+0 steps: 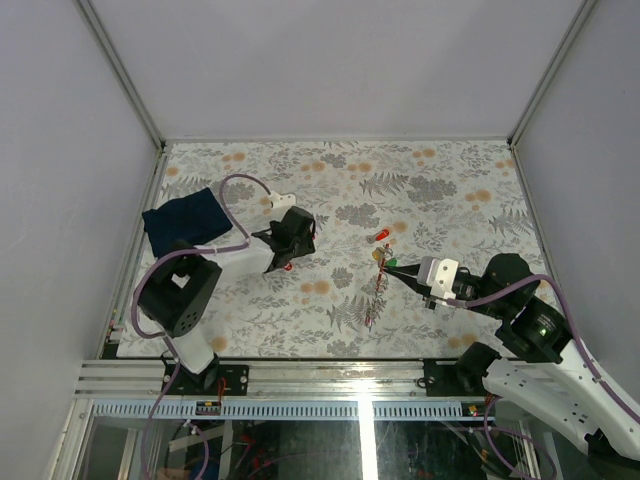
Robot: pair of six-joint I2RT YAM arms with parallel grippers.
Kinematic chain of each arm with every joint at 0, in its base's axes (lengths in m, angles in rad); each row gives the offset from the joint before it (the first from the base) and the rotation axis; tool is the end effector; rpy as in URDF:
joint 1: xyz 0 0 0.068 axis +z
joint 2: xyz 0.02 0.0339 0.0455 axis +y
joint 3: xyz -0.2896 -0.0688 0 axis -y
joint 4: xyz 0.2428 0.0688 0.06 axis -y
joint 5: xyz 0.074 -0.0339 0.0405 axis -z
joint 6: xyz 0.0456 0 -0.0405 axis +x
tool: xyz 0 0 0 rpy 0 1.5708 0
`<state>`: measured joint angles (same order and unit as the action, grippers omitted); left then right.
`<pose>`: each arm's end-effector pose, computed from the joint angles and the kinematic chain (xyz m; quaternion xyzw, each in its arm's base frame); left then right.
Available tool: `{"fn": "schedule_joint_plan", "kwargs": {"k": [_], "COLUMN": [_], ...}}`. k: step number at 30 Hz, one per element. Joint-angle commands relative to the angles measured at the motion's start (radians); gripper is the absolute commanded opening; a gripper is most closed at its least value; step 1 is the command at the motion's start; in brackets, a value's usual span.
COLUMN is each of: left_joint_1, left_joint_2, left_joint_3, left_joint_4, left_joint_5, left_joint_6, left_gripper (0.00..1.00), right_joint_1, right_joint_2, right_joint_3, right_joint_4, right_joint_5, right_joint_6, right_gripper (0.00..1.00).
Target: Put the keys on the keyring
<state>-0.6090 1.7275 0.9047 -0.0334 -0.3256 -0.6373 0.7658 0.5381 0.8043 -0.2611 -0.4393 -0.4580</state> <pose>0.2963 -0.1889 0.1738 -0.0698 0.9236 -0.0781 0.3689 0.0623 0.0868 0.3843 -0.5218 0.4747 0.2579 0.6601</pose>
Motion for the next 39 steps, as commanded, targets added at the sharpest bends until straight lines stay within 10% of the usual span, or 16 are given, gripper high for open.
{"fn": "schedule_joint_plan", "kwargs": {"k": [1, 17, 39], "left_joint_1": [0.007, 0.011, 0.024], "left_joint_2": [-0.019, 0.01, 0.09], "left_joint_3": [0.019, 0.07, 0.037], "left_joint_4": [0.002, -0.151, -0.113], "left_joint_5": [-0.088, -0.106, -0.132], "left_joint_6": [-0.113, -0.62, -0.719], "left_gripper": [0.5, 0.5, 0.45], "right_joint_1": [0.005, 0.006, 0.005], "right_joint_2": [-0.013, -0.03, -0.035], "right_joint_3": [0.012, -0.005, -0.004], "right_joint_4": [0.054, 0.059, 0.056], "right_joint_5": [-0.026, -0.022, -0.022], "right_joint_6": [0.016, 0.031, 0.044], "right_gripper": [0.0, 0.0, 0.0]}}
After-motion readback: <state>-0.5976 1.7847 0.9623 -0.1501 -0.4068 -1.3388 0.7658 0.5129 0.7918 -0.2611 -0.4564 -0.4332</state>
